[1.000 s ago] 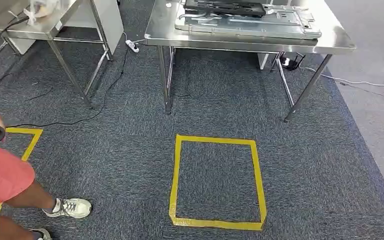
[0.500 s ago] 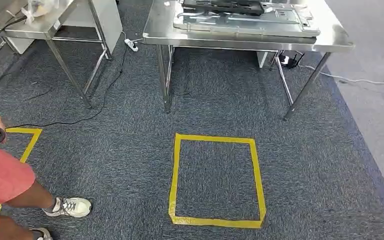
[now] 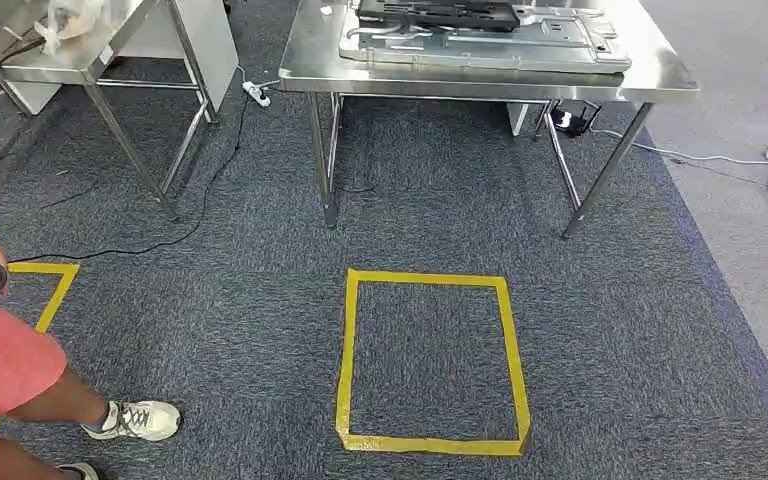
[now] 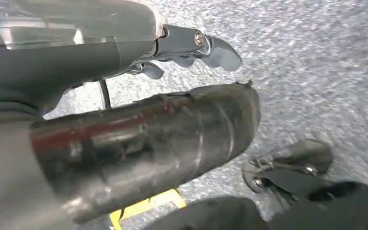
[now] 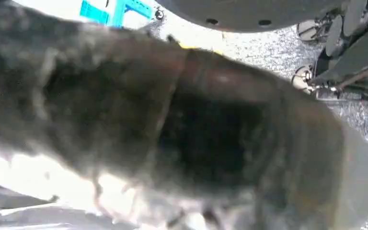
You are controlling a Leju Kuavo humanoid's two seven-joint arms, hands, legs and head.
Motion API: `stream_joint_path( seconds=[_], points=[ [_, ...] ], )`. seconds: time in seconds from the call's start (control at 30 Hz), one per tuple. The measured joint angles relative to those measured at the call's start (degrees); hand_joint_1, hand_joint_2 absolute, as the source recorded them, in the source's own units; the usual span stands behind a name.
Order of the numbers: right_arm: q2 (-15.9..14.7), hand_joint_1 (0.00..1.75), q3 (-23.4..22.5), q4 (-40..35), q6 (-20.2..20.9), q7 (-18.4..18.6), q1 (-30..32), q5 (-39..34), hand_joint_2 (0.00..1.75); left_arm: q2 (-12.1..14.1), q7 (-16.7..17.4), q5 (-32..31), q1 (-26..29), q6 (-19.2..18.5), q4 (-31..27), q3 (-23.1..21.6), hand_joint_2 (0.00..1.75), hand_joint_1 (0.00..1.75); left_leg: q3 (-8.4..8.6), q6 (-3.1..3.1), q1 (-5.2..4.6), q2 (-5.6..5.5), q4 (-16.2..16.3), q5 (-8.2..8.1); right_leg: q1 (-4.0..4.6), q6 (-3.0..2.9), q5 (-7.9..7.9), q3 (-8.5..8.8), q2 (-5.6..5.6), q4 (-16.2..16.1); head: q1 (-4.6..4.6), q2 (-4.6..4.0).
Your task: Take the parts from the cabinet and place them on the table.
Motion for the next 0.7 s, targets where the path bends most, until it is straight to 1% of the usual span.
stream_joint_path(
  seconds=[0.03, 0.07, 0.1, 0.13, 0.17, 0.2, 0.23, 0.27, 0.3, 0.33, 0.37, 0.4, 0.43, 0.47, 0.5, 0.53, 0.57, 0.6, 0.63, 0.67, 0.7],
  points=[
    [0.0, 0.00, -0.1, 0.0, 0.0, 0.0, 0.0, 0.0, 0.00, 0.0, 0.0, 0.0, 0.0, 0.0, 0.0, 0.0, 0.00, 0.00, 0.16, 0.65, 0.50, 0.28, -0.7, 0.48, -0.13, 0.29, -0.38, -0.06, 0.08, 0.3, -0.02, 0.00],
    [0.0, 0.00, -0.2, 0.0, 0.0, 0.0, 0.0, 0.0, 0.00, 0.0, 0.0, 0.0, -0.1, 0.0, 0.0, 0.0, 0.00, 0.00, 0.15, 0.92, 0.47, 0.42, -0.8, 0.62, -0.19, 0.63, -1.67, -0.58, -0.14, 1.8, 0.09, 0.00],
    [0.0, 0.00, -0.3, 0.0, 0.0, 0.0, 0.0, 0.0, 0.00, 0.0, 0.0, 0.0, -0.1, 0.0, 0.0, 0.0, 0.00, 0.00, 0.01, 1.21, 0.49, 0.48, -0.8, 0.72, -0.33, 0.94, -3.97, -2.23, -0.19, 5.2, 0.04, 0.00],
    [0.0, 0.00, -0.3, 0.0, 0.0, 0.0, 0.0, 0.0, 0.00, 0.0, 0.0, 0.0, -0.2, 0.0, 0.0, 0.0, 0.00, 0.00, -0.13, 1.21, 0.46, 0.82, -0.8, 0.72, -0.51, 1.21, -6.21, -4.32, -0.22, 9.5, 0.09, 0.00],
    [0.0, 0.00, -0.3, 0.0, 0.0, 0.0, 0.0, 0.0, 0.00, 0.0, 0.0, 0.0, -0.1, 0.0, 0.0, 0.0, 0.00, 0.00, -0.20, 1.23, 0.41, 1.13, -0.8, 0.71, -0.62, 1.43, -8.01, -6.46, -0.23, 13.9, 0.04, 0.00],
    [0.0, 0.00, -0.4, 0.0, 0.0, 0.0, 0.0, 0.0, 0.00, 0.0, 0.0, 0.0, 0.0, 0.0, 0.0, 0.0, 0.00, 0.00, -0.23, 1.24, 0.38, 1.56, -0.8, 0.69, -0.72, 1.57, -8.63, -7.83, -0.29, 16.7, 0.07, 0.00],
    [0.0, 0.00, -0.4, 0.0, 0.0, 0.0, 0.0, 0.0, 0.00, 0.0, 0.0, 0.0, 0.0, -0.1, 0.0, 0.0, 0.00, 0.00, -0.21, 1.23, 0.38, 1.91, -0.7, 0.68, -0.80, 1.65, -7.95, -7.99, -0.43, 16.9, 0.04, 0.00],
    [0.0, 0.00, -0.4, 0.0, 0.0, 0.0, 0.0, 0.0, 0.00, 0.0, -0.1, -0.2, 0.0, -0.2, 0.0, 0.0, 0.00, 0.00, -0.15, 1.17, 0.39, 2.27, -0.7, 0.63, -0.86, 1.60, -5.71, -6.63, -0.68, 14.1, 0.07, 0.00],
    [0.0, 0.00, -0.4, 0.0, 0.0, 0.0, 0.0, 0.0, 0.00, -0.1, -0.2, -0.3, 0.0, -0.2, 0.0, 0.0, 0.00, 0.00, -0.03, 1.10, 0.39, 2.63, -0.7, 0.57, -0.84, 1.43, -3.18, -4.41, -1.05, 9.7, 0.07, 0.00],
    [0.0, 0.00, -0.4, 0.0, 0.0, 0.0, 0.0, 0.0, 0.00, -0.1, -0.2, -0.4, 0.0, -0.2, 0.0, 0.0, 0.00, 0.00, 0.17, 0.95, 0.39, 3.01, -0.7, 0.47, -0.74, 1.08, -0.59, -1.51, -1.94, 4.0, 0.07, 0.00],
    [-0.1, 0.00, -0.5, 0.0, 0.0, 0.0, 0.0, 0.1, 0.00, -0.1, -0.2, -0.4, 0.0, -0.2, 0.0, 0.0, 0.00, 0.00, 0.30, 0.76, 0.36, 3.37, -0.7, 0.37, -0.39, 0.65, -0.02, 0.38, -4.34, 0.0, 0.07, 0.00],
    [-0.1, 0.00, -0.5, 0.0, 0.0, 0.0, -0.3, 0.3, 0.00, -0.1, -0.2, -0.4, 0.0, -0.2, 0.0, 0.0, 0.00, 0.00, 0.29, 0.36, 0.00, 3.83, -0.6, 0.16, 0.25, 0.40, -0.20, 0.34, -4.45, -0.4, 0.07, 0.00],
    [-0.1, 0.00, -0.5, 0.0, 0.0, 0.0, -0.3, 0.3, 0.00, -0.1, -0.2, -0.4, 0.0, -0.2, 0.0, 0.0, 0.00, 0.00, 0.30, 0.06, 0.07, 4.18, -0.7, 0.14, 0.28, 0.06, -0.08, 0.12, -3.71, -0.4, 0.04, 0.00],
    [-0.1, 0.00, -0.5, 0.0, 0.0, 0.0, -0.2, 0.4, 0.00, -0.1, -0.2, -0.4, -0.1, -0.2, 0.0, 0.0, 0.00, 0.00, 0.45, -0.26, 0.13, 4.74, -0.7, 0.09, 0.36, -0.10, -0.10, -0.06, -3.20, -0.3, 0.02, 0.00],
    [-0.1, 0.00, -0.5, 0.0, 0.0, 0.0, -0.1, 0.4, 0.00, -0.1, -0.2, -0.4, -0.2, -0.2, 0.0, 0.0, 0.00, 0.00, 0.74, -0.56, 0.18, 5.22, -1.0, 0.19, 0.40, -0.35, -0.03, -0.10, -2.61, -0.3, 0.06, 0.00],
    [-0.1, 0.00, -0.5, 0.0, 0.0, 0.0, -0.1, 0.4, 0.00, -0.2, -0.2, -0.4, -0.3, -0.2, 0.0, 0.0, 0.00, 0.00, 0.87, -1.01, -0.16, 5.78, -0.9, -0.08, -0.14, -0.97, 0.50, 0.40, -2.01, -1.2, 0.00, 0.00],
    [0.0, 0.00, -0.5, 0.0, 0.0, 0.0, -0.1, 0.4, 0.00, -0.1, -0.3, -0.5, -0.4, -0.2, 0.0, 0.0, 0.00, 0.00, 0.67, -1.25, 0.31, 3.96, 0.2, -0.91, -0.23, -1.13, 0.85, 0.63, -1.69, -1.6, 0.07, 0.00],
    [0.0, 0.00, -0.5, 0.0, 0.0, 0.0, -0.2, 0.4, 0.00, -0.1, -0.4, -0.5, -0.4, -0.2, 0.0, 0.0, 0.00, 0.00, -0.70, -1.32, 0.36, 2.23, 3.0, -3.13, -0.35, -1.57, 1.04, 0.54, -1.31, -1.7, -0.07, 0.00],
    [0.0, 0.00, -0.5, 0.0, 0.0, 0.0, -0.2, 0.4, 0.00, -0.1, -0.4, -0.5, -0.3, -0.2, 0.0, 0.0, 0.00, 0.00, -2.65, -1.43, 0.46, 1.39, 7.2, -5.54, -0.35, -1.74, 1.07, 0.35, -0.87, -1.7, -0.04, 0.00],
    [0.0, 0.00, -0.5, 0.0, 0.0, 0.0, -0.2, 0.4, 0.00, -0.1, -0.4, -0.5, -0.2, -0.2, 0.0, 0.0, 0.00, 0.00, -4.84, -1.52, 0.47, 0.94, 11.9, -7.66, -0.30, -1.82, 1.11, 0.26, -0.34, -1.6, -0.07, 0.00],
    [0.0, 0.00, -0.5, 0.0, 0.0, 0.0, -0.2, 0.4, 0.00, -0.1, -0.4, -0.6, -0.1, -0.2, 0.0, 0.0, 0.00, 0.00, -6.66, -1.65, 0.46, 0.77, 15.7, -8.74, -0.23, -1.83, 1.11, 0.16, 0.38, -1.5, -0.04, 0.00]
  ],
)
